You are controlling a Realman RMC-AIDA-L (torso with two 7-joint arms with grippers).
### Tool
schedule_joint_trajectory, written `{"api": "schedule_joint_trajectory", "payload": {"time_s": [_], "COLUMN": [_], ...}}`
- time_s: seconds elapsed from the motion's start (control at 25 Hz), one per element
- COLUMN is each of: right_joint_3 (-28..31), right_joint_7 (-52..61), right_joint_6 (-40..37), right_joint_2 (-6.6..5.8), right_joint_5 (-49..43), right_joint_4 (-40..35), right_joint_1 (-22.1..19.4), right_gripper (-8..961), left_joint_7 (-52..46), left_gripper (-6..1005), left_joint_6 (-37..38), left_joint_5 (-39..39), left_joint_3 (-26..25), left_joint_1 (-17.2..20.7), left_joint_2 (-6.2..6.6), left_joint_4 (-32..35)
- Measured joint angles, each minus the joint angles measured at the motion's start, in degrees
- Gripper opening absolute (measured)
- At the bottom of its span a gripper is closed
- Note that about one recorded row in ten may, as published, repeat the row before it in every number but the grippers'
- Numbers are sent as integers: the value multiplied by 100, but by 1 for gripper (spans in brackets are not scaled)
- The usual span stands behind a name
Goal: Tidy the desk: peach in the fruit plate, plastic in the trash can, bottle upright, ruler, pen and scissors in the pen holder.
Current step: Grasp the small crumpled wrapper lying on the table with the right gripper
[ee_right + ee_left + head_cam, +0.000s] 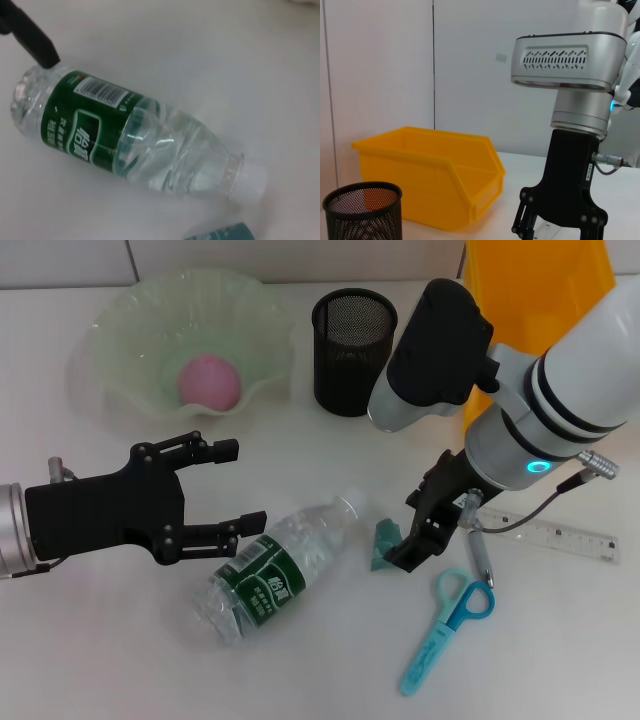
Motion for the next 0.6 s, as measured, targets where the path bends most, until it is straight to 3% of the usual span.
{"api": "schedule_joint_trajectory", "payload": {"time_s": [0.6], "right_joint_3": [-402], "right_joint_7": [128], "right_joint_6": [595], "right_joint_2": [10], "right_joint_5": [138], "right_joint_4": [644], "right_joint_1": [253], "right_gripper": [751], "left_joint_7": [-18], "left_gripper": [860], "left_joint_6": [-9], "left_joint_5": [0], "left_joint_3": [0], "left_joint_1": [-26], "left_joint_2": [0], "left_joint_4": [-3]}}
